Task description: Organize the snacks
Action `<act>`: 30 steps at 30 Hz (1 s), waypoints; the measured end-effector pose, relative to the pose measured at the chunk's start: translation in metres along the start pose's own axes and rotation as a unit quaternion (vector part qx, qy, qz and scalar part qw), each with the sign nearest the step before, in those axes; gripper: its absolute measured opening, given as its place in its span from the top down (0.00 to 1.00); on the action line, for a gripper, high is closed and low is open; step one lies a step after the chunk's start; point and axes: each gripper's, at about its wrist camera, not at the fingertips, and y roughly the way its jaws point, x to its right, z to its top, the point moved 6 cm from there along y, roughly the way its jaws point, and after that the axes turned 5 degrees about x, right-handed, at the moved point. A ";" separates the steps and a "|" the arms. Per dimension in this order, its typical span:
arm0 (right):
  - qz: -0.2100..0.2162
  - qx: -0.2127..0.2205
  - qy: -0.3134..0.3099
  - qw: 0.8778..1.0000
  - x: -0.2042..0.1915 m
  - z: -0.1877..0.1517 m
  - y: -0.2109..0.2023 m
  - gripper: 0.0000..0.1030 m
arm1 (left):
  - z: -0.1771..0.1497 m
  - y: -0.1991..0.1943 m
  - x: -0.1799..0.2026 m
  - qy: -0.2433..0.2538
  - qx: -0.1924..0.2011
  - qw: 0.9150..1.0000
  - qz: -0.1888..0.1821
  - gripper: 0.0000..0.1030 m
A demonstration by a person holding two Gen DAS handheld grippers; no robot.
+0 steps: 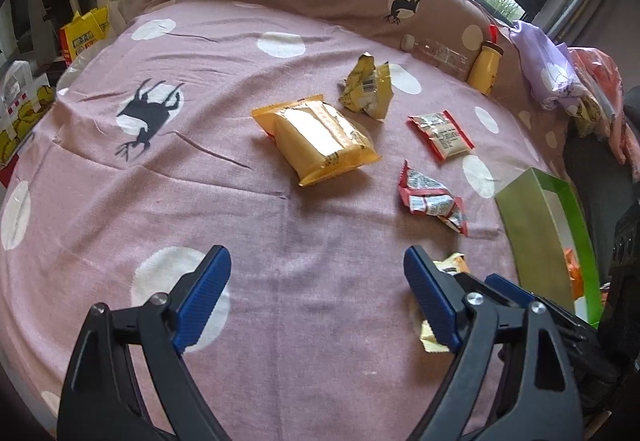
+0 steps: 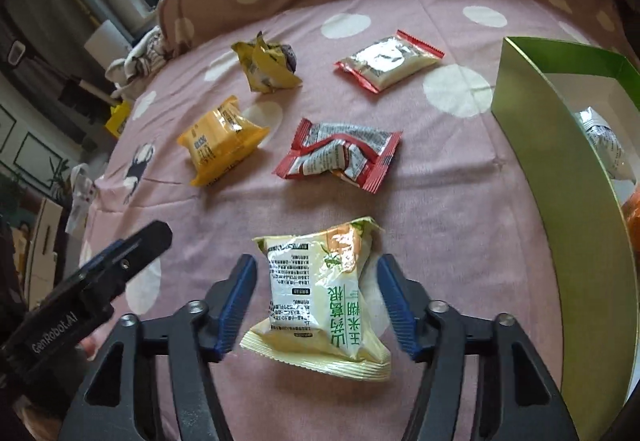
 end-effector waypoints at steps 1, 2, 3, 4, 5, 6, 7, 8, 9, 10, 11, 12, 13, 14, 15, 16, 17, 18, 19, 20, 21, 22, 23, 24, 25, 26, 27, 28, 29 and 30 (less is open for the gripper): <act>0.008 0.010 0.008 1.000 0.004 0.003 -0.005 0.26 | -0.001 -0.001 0.004 -0.002 -0.004 1.000 -0.014 0.15; 0.019 0.017 0.019 0.999 0.007 0.006 -0.008 0.24 | -0.002 -0.001 0.007 -0.002 -0.008 1.000 -0.026 0.15; 0.033 0.020 0.031 0.999 0.011 0.008 -0.011 0.24 | -0.003 -0.001 0.012 -0.001 -0.010 0.999 -0.036 0.15; 0.046 0.021 0.047 0.998 0.015 0.008 -0.013 0.24 | -0.005 -0.001 0.016 0.000 -0.013 0.999 -0.042 0.16; 0.057 0.020 0.063 0.996 0.019 0.009 -0.014 0.24 | -0.008 0.000 0.020 0.003 -0.018 0.999 -0.048 0.16; 0.070 0.018 0.076 0.994 0.021 0.009 -0.014 0.24 | -0.011 0.002 0.025 0.006 -0.024 0.998 -0.055 0.17; 0.083 0.016 0.087 0.993 0.022 0.009 -0.014 0.24 | -0.015 0.004 0.031 0.009 -0.031 0.997 -0.064 0.20; 0.094 0.014 0.092 0.991 0.021 0.008 -0.013 0.24 | -0.019 0.007 0.037 0.013 -0.040 0.996 -0.075 0.22; 0.104 0.010 0.094 0.990 0.020 0.007 -0.012 0.24 | -0.024 0.010 0.044 0.018 -0.051 0.995 -0.085 0.26; 0.112 0.004 0.098 0.989 0.017 0.006 -0.010 0.24 | -0.029 0.013 0.050 0.023 -0.062 0.993 -0.094 0.28; 0.121 -0.003 0.101 0.988 0.015 0.004 -0.007 0.24 | -0.034 0.016 0.055 0.025 -0.069 0.992 -0.099 0.28; 0.129 -0.010 0.102 0.986 0.013 0.002 -0.004 0.24 | -0.037 0.019 0.060 0.028 -0.075 0.992 -0.101 0.28; 0.132 -0.016 0.100 0.986 0.010 0.000 -0.001 0.24 | -0.041 0.022 0.063 0.032 -0.079 0.991 -0.100 0.29; 0.131 -0.021 0.098 0.986 0.009 -0.002 0.001 0.26 | -0.043 0.025 0.065 0.036 -0.083 0.991 -0.097 0.29; 0.128 -0.027 0.098 0.987 0.008 -0.004 0.004 0.30 | -0.046 0.028 0.067 0.039 -0.086 0.991 -0.095 0.31; 0.126 -0.033 0.098 0.987 0.008 -0.005 0.008 0.32 | -0.048 0.030 0.068 0.040 -0.090 0.991 -0.095 0.34; 0.127 -0.039 0.100 0.986 0.008 -0.007 0.011 0.37 | -0.050 0.032 0.069 0.038 -0.095 0.990 -0.099 0.36; 0.127 -0.045 0.103 0.985 0.008 -0.009 0.014 0.39 | -0.052 0.034 0.069 0.035 -0.100 0.989 -0.104 0.41; 0.126 -0.050 0.106 0.985 0.008 -0.010 0.018 0.40 | -0.054 0.036 0.070 0.032 -0.107 0.988 -0.109 0.44; 0.124 -0.055 0.107 0.985 0.008 -0.012 0.021 0.44 | -0.055 0.037 0.071 0.029 -0.110 0.987 -0.114 0.45; 0.126 -0.059 0.108 0.984 0.008 -0.014 0.024 0.46 | -0.055 0.038 0.071 0.032 -0.111 0.987 -0.114 0.48; 0.128 -0.061 0.109 0.984 0.008 -0.015 0.025 0.47 | -0.055 0.038 0.071 0.036 -0.108 0.987 -0.113 0.51; 0.130 -0.062 0.110 0.983 0.007 -0.015 0.027 0.49 | -0.055 0.038 0.072 0.038 -0.106 0.987 -0.113 0.53; 0.133 -0.064 0.110 0.983 0.007 -0.016 0.028 0.50 | -0.055 0.037 0.073 0.039 -0.105 0.987 -0.119 0.60; 0.136 -0.064 0.112 0.982 0.007 -0.016 0.028 0.50 | -0.055 0.036 0.073 0.038 -0.106 0.986 -0.123 0.61; 0.136 -0.062 0.112 0.982 0.007 -0.016 0.028 0.50 | -0.055 0.036 0.073 0.039 -0.104 0.986 -0.123 0.61; 0.136 -0.061 0.111 0.983 0.006 -0.016 0.027 0.51 | -0.055 0.035 0.074 0.042 -0.102 0.986 -0.124 0.62; 0.136 -0.056 0.110 0.983 0.005 -0.015 0.025 0.52 | -0.054 0.033 0.075 0.044 -0.099 0.986 -0.125 0.64; 0.136 -0.051 0.109 0.983 0.004 -0.014 0.022 0.53 | -0.053 0.032 0.077 0.047 -0.095 0.986 -0.126 0.65; 0.135 -0.044 0.105 0.984 0.003 -0.012 0.018 0.54 | -0.051 0.029 0.079 0.052 -0.089 0.987 -0.126 0.66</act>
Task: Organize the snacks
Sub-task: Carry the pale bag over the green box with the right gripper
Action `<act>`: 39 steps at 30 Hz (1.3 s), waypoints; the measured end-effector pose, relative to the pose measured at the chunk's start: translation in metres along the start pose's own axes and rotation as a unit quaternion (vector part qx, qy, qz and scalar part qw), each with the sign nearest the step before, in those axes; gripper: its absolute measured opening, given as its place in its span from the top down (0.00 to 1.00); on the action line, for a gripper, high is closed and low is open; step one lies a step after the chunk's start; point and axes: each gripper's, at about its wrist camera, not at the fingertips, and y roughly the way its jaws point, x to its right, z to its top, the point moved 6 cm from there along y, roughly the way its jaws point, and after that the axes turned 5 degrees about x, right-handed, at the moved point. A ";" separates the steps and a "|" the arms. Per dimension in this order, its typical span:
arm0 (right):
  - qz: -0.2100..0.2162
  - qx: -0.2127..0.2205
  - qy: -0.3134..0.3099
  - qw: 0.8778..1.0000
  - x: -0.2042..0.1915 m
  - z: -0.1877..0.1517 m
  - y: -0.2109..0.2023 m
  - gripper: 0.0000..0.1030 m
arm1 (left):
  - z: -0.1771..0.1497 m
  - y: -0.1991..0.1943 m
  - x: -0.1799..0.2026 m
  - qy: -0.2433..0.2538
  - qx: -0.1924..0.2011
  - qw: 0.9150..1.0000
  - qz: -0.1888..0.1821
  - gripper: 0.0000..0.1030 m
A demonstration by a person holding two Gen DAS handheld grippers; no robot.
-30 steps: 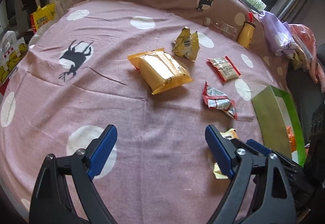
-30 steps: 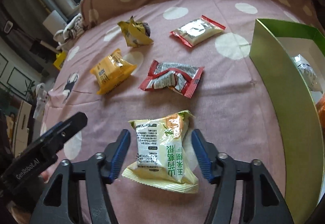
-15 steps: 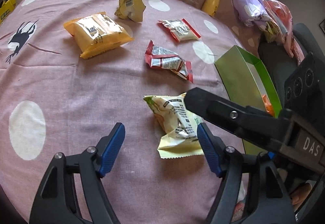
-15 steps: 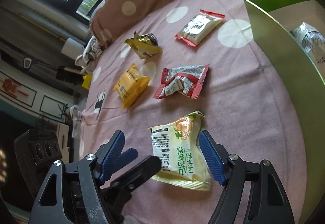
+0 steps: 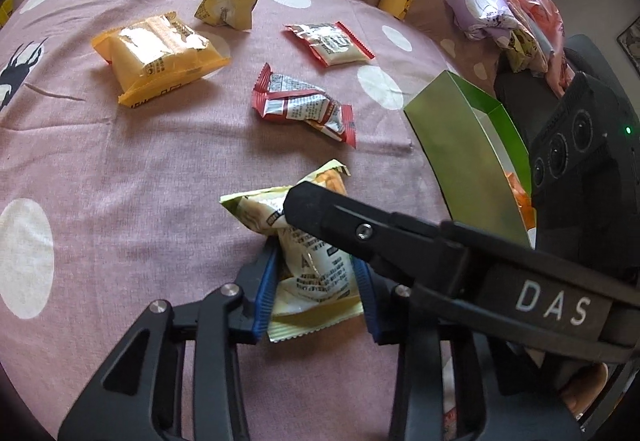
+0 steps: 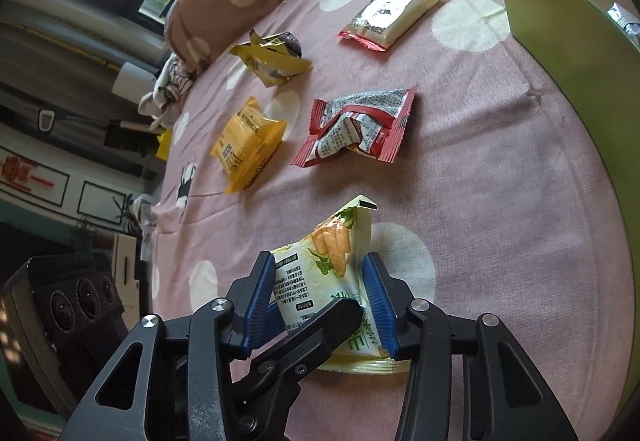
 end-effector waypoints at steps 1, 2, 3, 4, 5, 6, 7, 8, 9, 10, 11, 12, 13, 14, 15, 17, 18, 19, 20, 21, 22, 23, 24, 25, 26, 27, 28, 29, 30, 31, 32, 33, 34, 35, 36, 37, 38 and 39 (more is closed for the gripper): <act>-0.001 0.009 -0.006 1.000 -0.003 0.002 -0.004 0.54 | 0.002 -0.002 0.004 0.009 0.007 1.000 0.002 0.68; -0.001 0.020 -0.011 1.000 -0.007 0.004 -0.009 0.54 | 0.005 -0.007 0.008 0.017 0.016 1.000 0.004 0.68; 0.000 0.031 -0.016 0.999 -0.011 0.006 -0.015 0.54 | 0.008 -0.010 0.013 0.025 0.026 0.999 0.006 0.68; 0.001 0.044 -0.023 0.999 -0.015 0.009 -0.022 0.54 | 0.011 -0.015 0.018 0.034 0.038 0.999 0.005 0.69; 0.005 0.059 -0.028 0.998 -0.018 0.013 -0.030 0.54 | 0.015 -0.021 0.024 0.042 0.052 0.998 0.003 0.69; 0.009 0.072 -0.031 0.997 -0.021 0.016 -0.038 0.54 | 0.019 -0.026 0.030 0.052 0.065 0.997 0.001 0.69; 0.013 0.086 -0.035 0.996 -0.024 0.020 -0.047 0.54 | 0.022 -0.030 0.037 0.060 0.076 0.995 -0.001 0.69; 0.016 0.101 -0.038 0.994 -0.025 0.023 -0.056 0.54 | 0.025 -0.034 0.044 0.069 0.087 0.994 -0.005 0.69; 0.018 0.115 -0.041 0.992 -0.026 0.026 -0.066 0.54 | 0.028 -0.038 0.052 0.079 0.098 0.992 -0.008 0.69; 0.019 0.129 -0.045 0.990 -0.026 0.029 -0.076 0.54 | 0.030 -0.041 0.060 0.090 0.107 0.990 -0.012 0.69; 0.016 0.139 -0.049 0.989 -0.025 0.032 -0.085 0.54 | 0.033 -0.042 0.069 0.104 0.112 0.988 -0.014 0.69; 0.015 0.152 -0.052 0.987 -0.024 0.035 -0.093 0.54 | 0.035 -0.043 0.079 0.120 0.118 0.986 -0.017 0.69; 0.014 0.167 -0.053 0.984 -0.022 0.037 -0.103 0.54 | 0.037 -0.044 0.088 0.132 0.123 0.983 -0.021 0.69; 0.012 0.181 -0.052 0.982 -0.019 0.040 -0.112 0.54 | 0.039 -0.044 0.096 0.143 0.128 0.981 -0.026 0.69; 0.011 0.195 -0.049 0.979 -0.015 0.043 -0.122 0.54 | 0.041 -0.043 0.105 0.153 0.132 0.979 -0.031 0.69; 0.010 0.217 -0.038 0.975 -0.005 0.047 -0.139 0.54 | 0.044 -0.039 0.122 0.169 0.134 0.976 -0.042 0.69; 0.010 0.227 -0.033 0.973 0.001 0.049 -0.146 0.54 | 0.044 -0.036 0.131 0.176 0.134 0.974 -0.047 0.69; 0.008 0.235 -0.025 0.972 0.008 0.051 -0.153 0.54 | 0.046 -0.031 0.138 0.183 0.133 0.973 -0.051 0.69; 0.007 0.242 -0.016 0.970 0.015 0.053 -0.158 0.54 | 0.046 -0.027 0.146 0.189 0.131 0.972 -0.055 0.69; 0.004 0.248 -0.008 0.969 0.021 0.054 -0.163 0.54 | 0.047 -0.023 0.153 0.195 0.128 0.971 -0.059 0.69; 0.000 0.252 0.000 0.968 0.029 0.056 -0.168 0.54 | 0.046 -0.018 0.161 0.201 0.124 0.970 -0.062 0.69; -0.003 0.257 0.007 0.967 0.035 0.057 -0.172 0.54 | 0.046 -0.013 0.168 0.206 0.120 0.969 -0.066 0.69; -0.006 0.261 0.015 0.965 0.043 0.059 -0.176 0.54 | 0.045 -0.009 0.174 0.211 0.117 0.968 -0.070 0.69; -0.009 0.264 0.021 0.964 0.049 0.059 -0.179 0.53 | 0.044 -0.004 0.181 0.216 0.113 0.967 -0.073 0.69; -0.011 0.266 0.029 0.963 0.055 0.060 -0.183 0.54 | 0.043 0.000 0.186 0.222 0.109 0.966 -0.076 0.69; -0.013 0.269 0.037 0.962 0.062 0.061 -0.185 0.54 | 0.042 0.004 0.193 0.227 0.106 0.965 -0.079 0.69; -0.015 0.270 0.047 0.962 0.069 0.061 -0.187 0.54 | 0.041 0.009 0.198 0.231 0.101 0.964 -0.080 0.69; -0.017 0.271 0.055 0.961 0.074 0.061 -0.189 0.54 | 0.040 0.013 0.203 0.235 0.097 0.964 -0.082 0.69; -0.021 0.271 0.063 0.960 0.080 0.062 -0.189 0.53 | 0.039 0.018 0.208 0.239 0.091 0.963 -0.083 0.69; -0.024 0.270 0.071 0.960 0.086 0.062 -0.190 0.53 | 0.037 0.023 0.211 0.241 0.084 0.963 -0.083 0.69; -0.027 0.269 0.079 0.960 0.092 0.061 -0.190 0.53 | 0.037 0.027 0.214 0.242 0.078 0.963 -0.084 0.69; -0.029 0.268 0.086 0.959 0.097 0.061 -0.191 0.53 | 0.035 0.031 0.217 0.243 0.073 0.964 -0.086 0.69; -0.032 0.266 0.093 0.959 0.102 0.061 -0.191 0.53 | 0.034 0.035 0.220 0.243 0.067 0.964 -0.087 0.69; -0.035 0.264 0.100 0.959 0.106 0.061 -0.191 0.53 | 0.033 0.038 0.222 0.244 0.062 0.964 -0.087 0.69; -0.038 0.262 0.107 0.958 0.111 0.061 -0.191 0.53 | 0.031 0.041 0.225 0.244 0.057 0.964 -0.088 0.70; -0.040 0.261 0.112 0.958 0.114 0.060 -0.191 0.53 | 0.030 0.044 0.226 0.243 0.053 0.964 -0.089 0.70; -0.045 0.259 0.119 0.957 0.118 0.060 -0.190 0.53 | 0.029 0.047 0.227 0.244 0.049 0.964 -0.090 0.71; -0.052 0.257 0.123 0.957 0.121 0.059 -0.190 0.53 | 0.029 0.050 0.228 0.245 0.045 0.964 -0.090 0.72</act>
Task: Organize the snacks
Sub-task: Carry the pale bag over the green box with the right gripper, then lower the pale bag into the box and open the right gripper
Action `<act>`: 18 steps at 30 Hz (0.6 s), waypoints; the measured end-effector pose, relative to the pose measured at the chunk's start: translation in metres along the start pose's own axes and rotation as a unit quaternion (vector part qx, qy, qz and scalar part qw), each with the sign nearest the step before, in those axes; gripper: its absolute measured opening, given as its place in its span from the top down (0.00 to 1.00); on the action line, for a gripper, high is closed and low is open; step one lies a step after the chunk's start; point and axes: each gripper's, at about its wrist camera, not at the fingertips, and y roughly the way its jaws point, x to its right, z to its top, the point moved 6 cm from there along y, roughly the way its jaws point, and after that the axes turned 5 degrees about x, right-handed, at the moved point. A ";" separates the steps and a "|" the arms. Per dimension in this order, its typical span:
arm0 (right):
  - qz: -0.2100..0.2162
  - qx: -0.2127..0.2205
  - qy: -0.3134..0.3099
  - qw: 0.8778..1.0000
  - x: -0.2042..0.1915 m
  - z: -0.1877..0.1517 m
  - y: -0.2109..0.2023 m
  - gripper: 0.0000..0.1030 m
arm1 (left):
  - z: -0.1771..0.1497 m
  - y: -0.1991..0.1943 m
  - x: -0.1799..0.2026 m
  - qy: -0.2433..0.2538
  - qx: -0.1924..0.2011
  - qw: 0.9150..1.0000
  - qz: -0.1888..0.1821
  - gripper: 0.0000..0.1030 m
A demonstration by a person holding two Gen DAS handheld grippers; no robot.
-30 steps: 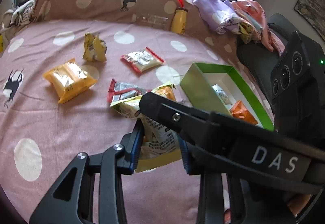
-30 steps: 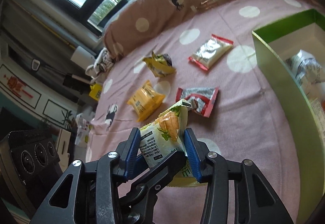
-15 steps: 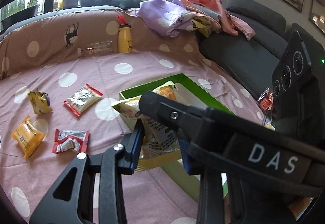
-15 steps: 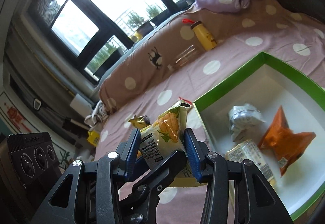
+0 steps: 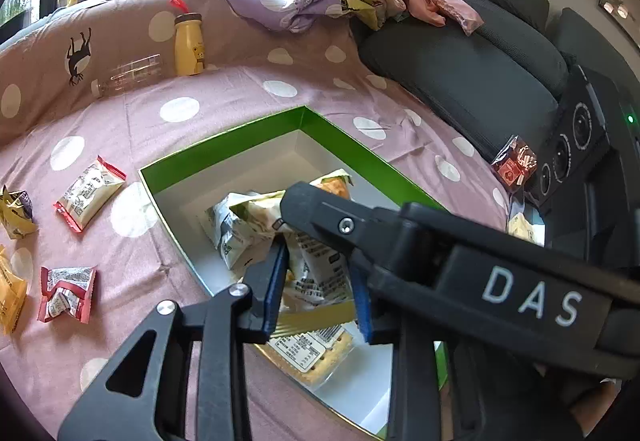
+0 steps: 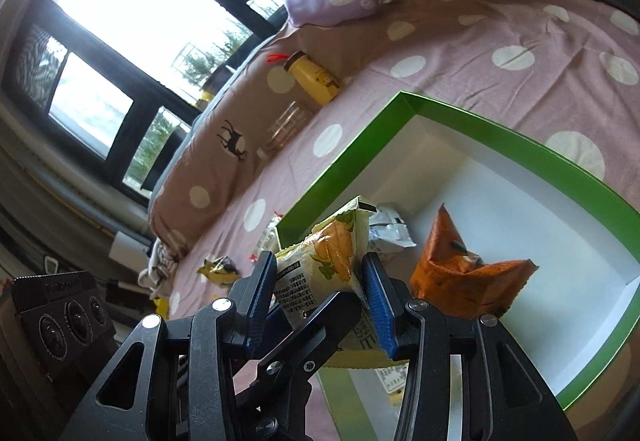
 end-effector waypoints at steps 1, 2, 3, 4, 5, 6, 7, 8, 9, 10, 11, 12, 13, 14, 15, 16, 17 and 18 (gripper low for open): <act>-0.008 0.000 0.003 1.000 0.003 0.000 0.001 0.53 | -0.001 0.003 0.000 0.001 -0.003 1.000 0.002 0.75; -0.013 -0.001 0.007 1.000 0.007 0.001 0.001 0.53 | -0.002 0.005 0.001 0.002 -0.005 1.000 0.005 0.76; -0.018 -0.004 0.010 1.000 0.010 0.001 0.002 0.53 | -0.003 0.007 0.002 0.002 -0.006 1.000 0.007 0.78; -0.024 -0.007 0.012 1.000 0.013 0.001 0.003 0.53 | -0.004 0.009 0.002 0.001 -0.009 1.000 0.008 0.79; -0.029 -0.009 0.015 0.999 0.016 0.000 0.005 0.53 | -0.005 0.011 0.002 -0.002 -0.012 1.000 0.006 0.80; -0.035 -0.012 0.016 0.999 0.019 0.000 0.006 0.53 | -0.005 0.013 0.001 -0.005 -0.015 1.000 0.005 0.82; -0.041 -0.014 0.017 0.999 0.022 0.000 0.007 0.53 | -0.006 0.014 0.001 -0.008 -0.017 1.000 0.005 0.83; -0.042 -0.015 0.019 0.999 0.023 0.000 0.008 0.53 | -0.006 0.016 0.000 -0.009 -0.019 1.000 0.007 0.83; -0.042 -0.016 0.020 0.999 0.024 0.000 0.009 0.53 | -0.007 0.017 0.000 -0.010 -0.021 1.000 0.010 0.83; -0.043 -0.017 0.019 0.999 0.024 0.000 0.009 0.53 | -0.008 0.019 -0.001 -0.010 -0.023 1.000 0.013 0.83; -0.045 -0.017 0.019 0.999 0.025 -0.001 0.009 0.53 | -0.008 0.020 -0.002 -0.012 -0.025 1.000 0.014 0.83; -0.047 -0.017 0.018 0.999 0.025 -0.001 0.010 0.53 | -0.009 0.020 -0.003 -0.014 -0.027 0.999 0.015 0.83; -0.050 -0.017 0.017 0.998 0.025 -0.001 0.010 0.53 | -0.010 0.021 -0.004 -0.016 -0.028 0.999 0.015 0.83; -0.052 -0.018 0.016 0.998 0.025 -0.001 0.010 0.53 | -0.011 0.022 -0.004 -0.018 -0.030 0.999 0.014 0.83; -0.054 -0.018 0.016 0.998 0.025 -0.001 0.011 0.53 | -0.012 0.022 -0.005 -0.020 -0.031 0.999 0.014 0.83; -0.056 -0.018 0.016 0.998 0.025 -0.001 0.011 0.53 | -0.013 0.022 -0.005 -0.021 -0.031 0.999 0.014 0.83; -0.060 -0.019 0.016 0.998 0.025 -0.002 0.011 0.54 | -0.013 0.023 -0.006 -0.021 -0.032 0.999 0.016 0.83; -0.064 -0.018 0.017 0.998 0.026 -0.001 0.012 0.53 | -0.013 0.023 -0.006 -0.021 -0.032 0.999 0.016 0.85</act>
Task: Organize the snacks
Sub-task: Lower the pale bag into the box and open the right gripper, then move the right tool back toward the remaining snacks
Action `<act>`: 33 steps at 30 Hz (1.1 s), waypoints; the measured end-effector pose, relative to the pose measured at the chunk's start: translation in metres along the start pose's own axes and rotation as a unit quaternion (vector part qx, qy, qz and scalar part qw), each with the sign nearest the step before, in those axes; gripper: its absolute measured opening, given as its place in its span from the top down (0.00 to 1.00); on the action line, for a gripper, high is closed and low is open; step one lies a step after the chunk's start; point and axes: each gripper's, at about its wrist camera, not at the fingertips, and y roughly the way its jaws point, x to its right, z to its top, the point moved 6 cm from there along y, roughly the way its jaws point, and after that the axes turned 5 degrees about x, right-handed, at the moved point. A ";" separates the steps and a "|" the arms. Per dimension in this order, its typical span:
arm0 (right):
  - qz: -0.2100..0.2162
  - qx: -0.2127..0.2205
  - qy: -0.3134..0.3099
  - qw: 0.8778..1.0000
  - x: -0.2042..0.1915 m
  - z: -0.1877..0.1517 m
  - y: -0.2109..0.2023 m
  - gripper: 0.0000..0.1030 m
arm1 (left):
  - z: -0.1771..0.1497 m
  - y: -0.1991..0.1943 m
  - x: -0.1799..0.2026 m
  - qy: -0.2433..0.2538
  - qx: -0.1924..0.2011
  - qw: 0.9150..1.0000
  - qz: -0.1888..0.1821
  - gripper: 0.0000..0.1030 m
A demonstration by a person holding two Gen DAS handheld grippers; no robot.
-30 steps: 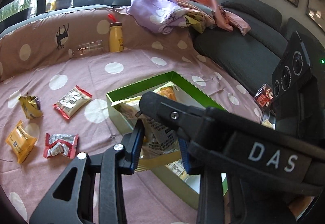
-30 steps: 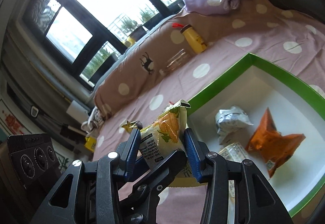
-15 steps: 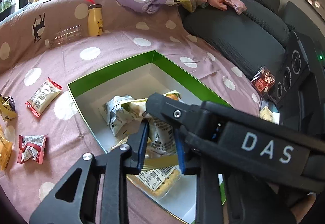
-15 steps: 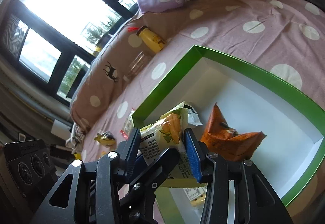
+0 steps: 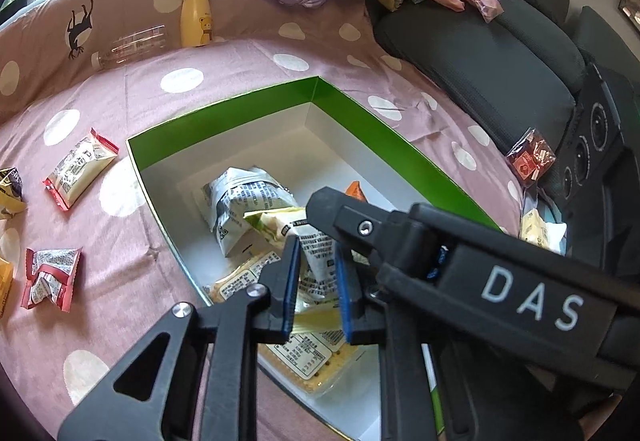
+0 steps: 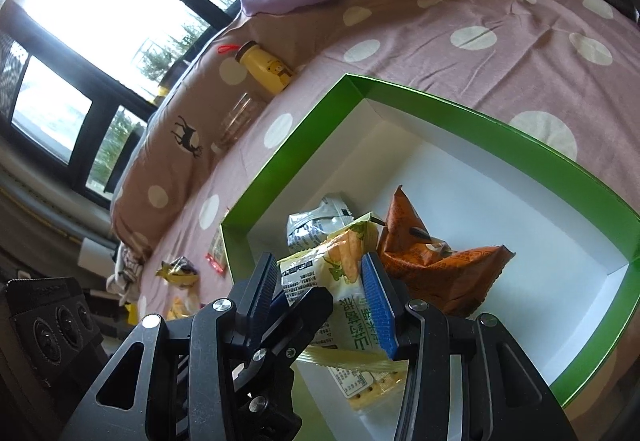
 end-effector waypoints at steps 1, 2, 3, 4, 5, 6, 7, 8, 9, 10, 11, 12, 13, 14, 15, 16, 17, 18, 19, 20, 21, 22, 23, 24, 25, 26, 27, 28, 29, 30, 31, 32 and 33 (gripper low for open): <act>-0.002 0.002 0.002 1.000 0.001 0.000 0.000 0.53 | 0.000 0.000 -0.001 0.000 0.000 1.000 -0.001 0.86; 0.000 0.003 0.005 1.000 0.002 0.001 -0.001 0.54 | 0.000 -0.001 -0.001 -0.001 0.000 1.000 -0.004 0.86; 0.004 0.006 0.007 1.000 0.003 0.001 -0.002 0.54 | 0.001 -0.003 -0.002 0.000 0.000 1.000 -0.007 0.86; 0.011 0.008 0.011 1.000 0.003 0.002 -0.003 0.54 | 0.001 -0.006 -0.003 0.000 0.002 1.000 -0.007 0.84; 0.015 0.011 0.014 1.000 0.002 0.003 -0.005 0.54 | 0.002 -0.010 -0.006 -0.001 0.008 1.000 -0.005 0.83; 0.018 0.017 0.013 1.000 0.001 0.004 -0.008 0.54 | 0.003 -0.014 -0.008 -0.003 0.015 1.000 -0.003 0.83; 0.018 0.024 0.011 0.999 0.000 0.005 -0.010 0.54 | 0.004 -0.019 -0.010 -0.006 0.020 1.000 -0.001 0.82; 0.016 0.030 0.008 0.999 -0.002 0.006 -0.012 0.54 | 0.005 -0.023 -0.013 -0.010 0.024 1.000 0.002 0.81; 0.014 0.034 0.003 0.999 -0.004 0.006 -0.014 0.53 | 0.006 -0.028 -0.017 -0.015 0.027 0.999 0.005 0.79; 0.014 0.038 -0.001 0.999 -0.007 0.006 -0.015 0.52 | 0.006 -0.033 -0.020 -0.019 0.032 0.999 0.009 0.75; 0.017 0.042 -0.003 0.999 -0.009 0.006 -0.016 0.47 | 0.007 -0.039 -0.024 -0.023 0.037 0.999 0.013 0.72; 0.022 0.046 -0.004 0.999 -0.012 0.006 -0.017 0.40 | 0.007 -0.046 -0.028 -0.027 0.044 0.999 0.017 0.62; 0.031 0.050 -0.004 0.998 -0.015 0.006 -0.018 0.35 | 0.007 -0.053 -0.032 -0.030 0.053 0.998 0.023 0.49; 0.038 0.054 -0.004 0.998 -0.018 0.006 -0.019 0.24 | 0.007 -0.061 -0.037 -0.034 0.063 0.997 0.030 0.41; 0.044 0.058 -0.006 0.997 -0.021 0.006 -0.021 0.17 | 0.006 -0.069 -0.042 -0.037 0.072 0.996 0.037 0.29; 0.049 0.062 -0.009 0.997 -0.025 0.006 -0.023 0.15 | 0.005 -0.077 -0.047 -0.040 0.080 0.995 0.043 0.23; 0.053 0.066 -0.013 0.996 -0.028 0.005 -0.024 0.14 | 0.004 -0.085 -0.052 -0.043 0.088 0.994 0.048 0.22; 0.056 0.069 -0.018 0.996 -0.033 0.005 -0.026 0.12 | 0.002 -0.093 -0.058 -0.046 0.093 0.993 0.054 0.19; 0.058 0.072 -0.023 0.995 -0.037 0.004 -0.027 0.11 | 0.000 -0.100 -0.065 -0.049 0.096 0.992 0.062 0.15; 0.060 0.074 -0.027 0.995 -0.041 0.003 -0.027 0.09 | -0.004 -0.107 -0.072 -0.053 0.099 0.991 0.074 0.14; 0.063 0.075 -0.032 0.995 -0.045 0.002 -0.027 0.07 | -0.006 -0.114 -0.080 -0.056 0.104 0.989 0.087 0.13; 0.064 0.075 -0.038 0.994 -0.049 0.001 -0.027 0.07 | -0.009 -0.121 -0.088 -0.060 0.109 0.987 0.101 0.13; 0.065 0.074 -0.044 0.994 -0.053 -0.001 -0.026 0.06 | -0.012 -0.129 -0.096 -0.065 0.113 0.985 0.115 0.13; 0.065 0.072 -0.051 0.994 -0.058 -0.003 -0.026 0.06 | -0.015 -0.136 -0.105 -0.071 0.116 0.983 0.125 0.13; 0.065 0.071 -0.059 0.994 -0.062 -0.005 -0.025 0.06 | -0.018 -0.143 -0.113 -0.079 0.118 0.981 0.134 0.13; 0.063 0.070 -0.065 0.993 -0.065 -0.007 -0.024 0.06 | -0.022 -0.149 -0.120 -0.087 0.119 0.979 0.142 0.13; 0.061 0.068 -0.072 0.993 -0.068 -0.009 -0.023 0.06 | -0.026 -0.155 -0.128 -0.094 0.120 0.977 0.149 0.13; 0.059 0.067 -0.077 0.993 -0.071 -0.011 -0.022 0.06 | -0.029 -0.161 -0.135 -0.102 0.121 0.975 0.156 0.13; 0.057 0.067 -0.081 0.993 -0.073 -0.013 -0.021 0.06 | -0.035 -0.168 -0.142 -0.109 0.124 0.973 0.163 0.13; 0.055 0.065 -0.086 0.993 -0.076 -0.015 -0.020 0.06 | -0.040 -0.173 -0.149 -0.116 0.126 0.970 0.170 0.13; 0.053 0.063 -0.091 0.992 -0.078 -0.017 -0.018 0.06 | -0.045 -0.178 -0.156 -0.124 0.129 0.968 0.178 0.13; 0.051 0.061 -0.096 0.992 -0.081 -0.020 -0.017 0.06 | -0.051 -0.183 -0.164 -0.133 0.133 0.965 0.185 0.13; 0.048 0.059 -0.101 0.992 -0.083 -0.022 -0.016 0.06 | -0.057 -0.186 -0.172 -0.142 0.134 0.962 0.192 0.13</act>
